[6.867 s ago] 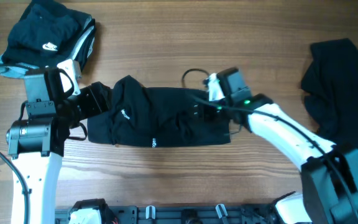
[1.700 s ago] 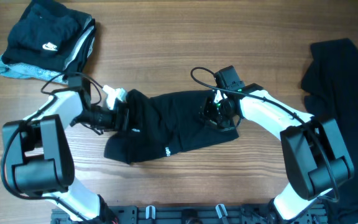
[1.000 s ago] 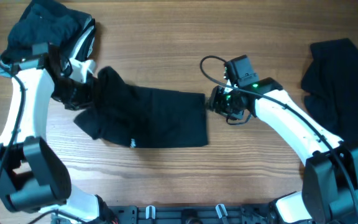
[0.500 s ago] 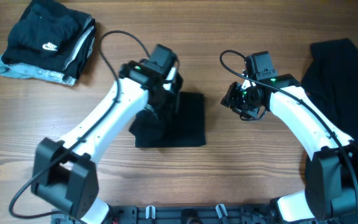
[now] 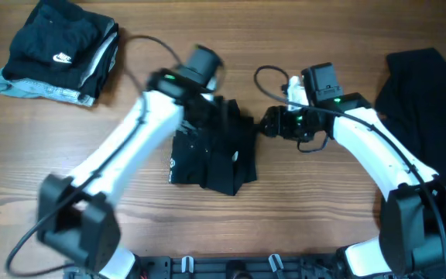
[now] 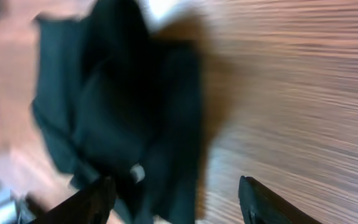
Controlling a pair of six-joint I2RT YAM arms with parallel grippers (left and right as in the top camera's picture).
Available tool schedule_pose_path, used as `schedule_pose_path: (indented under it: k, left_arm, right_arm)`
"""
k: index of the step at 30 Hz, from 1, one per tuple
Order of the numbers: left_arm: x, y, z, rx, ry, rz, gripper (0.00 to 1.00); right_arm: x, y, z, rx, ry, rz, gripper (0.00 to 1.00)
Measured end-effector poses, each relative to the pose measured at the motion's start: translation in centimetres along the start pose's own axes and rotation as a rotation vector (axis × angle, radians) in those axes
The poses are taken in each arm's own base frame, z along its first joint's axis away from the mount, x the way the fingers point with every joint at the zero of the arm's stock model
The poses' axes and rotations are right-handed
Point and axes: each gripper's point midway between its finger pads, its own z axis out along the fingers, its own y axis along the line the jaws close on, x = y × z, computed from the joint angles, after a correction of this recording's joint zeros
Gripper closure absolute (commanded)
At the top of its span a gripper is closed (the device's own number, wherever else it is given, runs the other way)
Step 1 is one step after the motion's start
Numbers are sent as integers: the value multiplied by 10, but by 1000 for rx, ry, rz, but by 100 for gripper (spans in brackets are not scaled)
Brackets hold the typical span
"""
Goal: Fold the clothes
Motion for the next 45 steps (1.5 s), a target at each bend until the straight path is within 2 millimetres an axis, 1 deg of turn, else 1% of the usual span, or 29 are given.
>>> schedule_pose_path:
  k: [2, 3, 5, 6, 8, 9, 11, 15, 16, 17, 19, 21, 23, 24, 25, 28, 30, 31, 33, 34, 35, 36, 37, 38, 39, 40, 43, 44, 45]
  left_arm:
    - [-17, 32, -34, -16, -70, -71, 40]
    - [-21, 48, -43, -29, -81, -107, 40]
    - [-19, 75, -50, -69, -58, -157, 39]
    - [-17, 85, -51, -86, -43, -163, 39]
    - [-15, 90, -52, -93, -32, -147, 38]
    - [-15, 90, -51, -93, -31, -140, 38]
    - [-14, 90, -51, -95, -27, -132, 38]
    - [-8, 93, -45, -102, -6, -135, 37]
    - [-8, 94, -44, -103, -5, -136, 37]
    - [-9, 94, -43, -102, -8, -135, 37]
    - [-11, 93, -43, -98, -18, -132, 37]
    - [-11, 93, -43, -98, -19, -132, 37]
    - [-11, 93, -43, -98, -19, -131, 37]
    - [-11, 93, -43, -98, -19, -129, 37]
    - [-12, 93, -43, -98, -19, -128, 36]
    - [-12, 93, -43, -98, -19, -128, 36]
    - [-12, 93, -43, -98, -19, -125, 36]
    - [-12, 93, -43, -97, -19, -125, 35]
    - [-14, 92, -43, -94, -29, -123, 34]
    - [-16, 92, -43, -92, -34, -121, 34]
    - [-18, 91, -43, -89, -43, -120, 33]
    - [-19, 91, -43, -88, -47, -119, 33]
    - [-20, 91, -43, -85, -53, -117, 32]
    - [-21, 90, -43, -84, -57, -116, 32]
    - [-22, 90, -43, -83, -59, -116, 32]
    - [-22, 90, -43, -83, -60, -115, 32]
    - [-22, 90, -43, -83, -60, -115, 32]
    - [-22, 90, -43, -83, -60, -116, 31]
    - [-22, 90, -42, -84, -58, -116, 31]
  right_arm:
    - [7, 20, 9, -23, 17, -77, 22]
    - [8, 26, 14, -20, 19, -95, 24]
    - [12, 36, 29, -2, 21, -112, 29]
    - [14, 34, 37, 22, 27, -93, 30]
    - [10, 18, 50, 77, 13, -16, 35]
    - [7, 13, 53, 92, 1, 6, 37]
    - [4, 9, 56, 108, -12, 37, 38]
    - [13, -7, 51, 157, 22, 129, 39]
    - [8, -15, 48, 167, 8, 155, 43]
    - [-2, -17, 46, 153, -29, 151, 47]
    - [-21, -4, 47, 65, -91, 67, 49]
    - [-28, 15, 47, -31, -106, -21, 49]
    - [-25, 23, 48, -72, -89, -57, 58]
    - [-25, 24, 48, -78, -86, -65, 68]
    - [-23, 24, 48, -82, -81, -73, 96]
    - [-18, 23, 49, -82, -63, -65, 96]
    - [-22, 19, 45, -85, -73, -53, 96]
    - [-30, 14, 36, -85, -101, -39, 96]
    - [-48, 17, 15, -97, -169, -45, 96]
    - [-57, 20, 6, -104, -203, -55, 89]
    - [-70, 28, -12, -116, -262, -79, 74]
    - [-76, 31, -19, -117, -286, -89, 52]
    - [-78, 30, -21, -108, -295, -95, 34]
    - [-77, 27, -20, -90, -295, -88, 27]
    - [-78, 23, -19, -70, -298, -85, 26]
    - [-78, 20, -19, -51, -299, -76, 29]
    - [-62, 0, -15, 42, -237, -19, 54]
    - [-49, -7, -13, 69, -184, 11, 63]
    - [-33, -14, -10, 97, -125, 40, 63]
